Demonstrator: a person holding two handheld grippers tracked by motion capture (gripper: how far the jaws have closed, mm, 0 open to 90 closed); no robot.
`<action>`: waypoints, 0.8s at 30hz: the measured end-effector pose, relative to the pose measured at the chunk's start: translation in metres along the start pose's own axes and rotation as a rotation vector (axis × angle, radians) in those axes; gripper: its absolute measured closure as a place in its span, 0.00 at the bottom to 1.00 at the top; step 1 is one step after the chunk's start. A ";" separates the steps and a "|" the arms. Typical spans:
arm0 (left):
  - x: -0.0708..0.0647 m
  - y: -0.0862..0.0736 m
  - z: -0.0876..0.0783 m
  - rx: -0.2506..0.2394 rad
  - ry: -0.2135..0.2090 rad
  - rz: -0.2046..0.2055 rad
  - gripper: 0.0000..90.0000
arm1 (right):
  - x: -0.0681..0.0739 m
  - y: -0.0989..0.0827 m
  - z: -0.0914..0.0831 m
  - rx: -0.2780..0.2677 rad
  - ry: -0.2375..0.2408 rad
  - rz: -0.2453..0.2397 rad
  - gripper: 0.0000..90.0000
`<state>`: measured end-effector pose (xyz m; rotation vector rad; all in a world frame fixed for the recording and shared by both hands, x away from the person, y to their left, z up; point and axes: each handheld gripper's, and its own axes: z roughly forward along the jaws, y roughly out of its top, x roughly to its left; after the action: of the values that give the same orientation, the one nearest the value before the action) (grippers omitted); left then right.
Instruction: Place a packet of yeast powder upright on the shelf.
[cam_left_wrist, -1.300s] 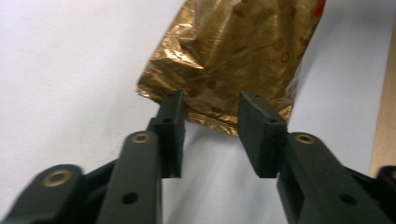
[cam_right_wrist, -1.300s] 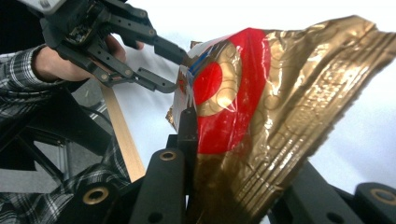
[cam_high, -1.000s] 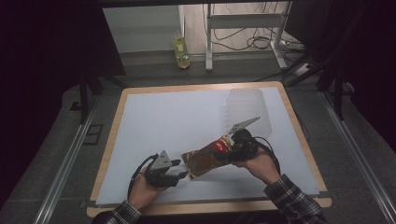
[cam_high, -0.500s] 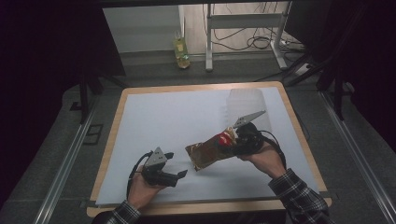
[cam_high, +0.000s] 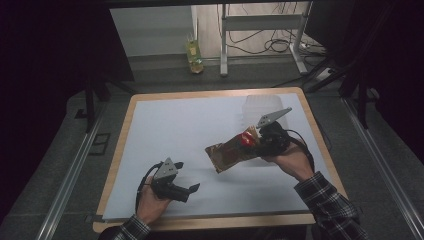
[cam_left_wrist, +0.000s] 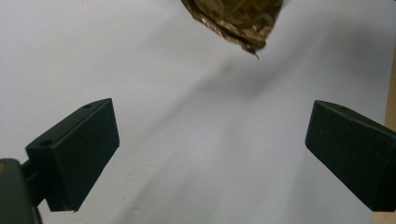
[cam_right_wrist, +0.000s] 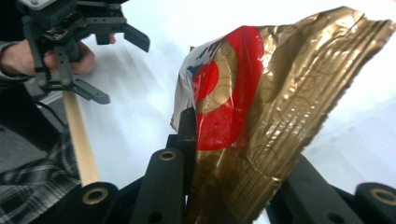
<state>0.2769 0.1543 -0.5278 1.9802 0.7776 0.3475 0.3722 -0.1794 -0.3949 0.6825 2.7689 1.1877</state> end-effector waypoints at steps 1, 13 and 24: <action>0.000 0.000 0.000 0.001 -0.001 0.001 0.03 | -0.001 0.001 -0.002 0.002 -0.007 -0.003 0.82; 0.000 -0.001 0.001 0.004 -0.004 0.005 0.03 | -0.012 0.017 -0.021 0.001 -0.048 -0.060 0.82; 0.000 -0.001 0.000 -0.004 -0.003 0.018 0.03 | -0.027 0.030 -0.039 0.013 -0.079 -0.130 0.82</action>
<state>0.2764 0.1548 -0.5283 1.9850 0.7568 0.3562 0.3992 -0.1988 -0.3497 0.5294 2.7109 1.0949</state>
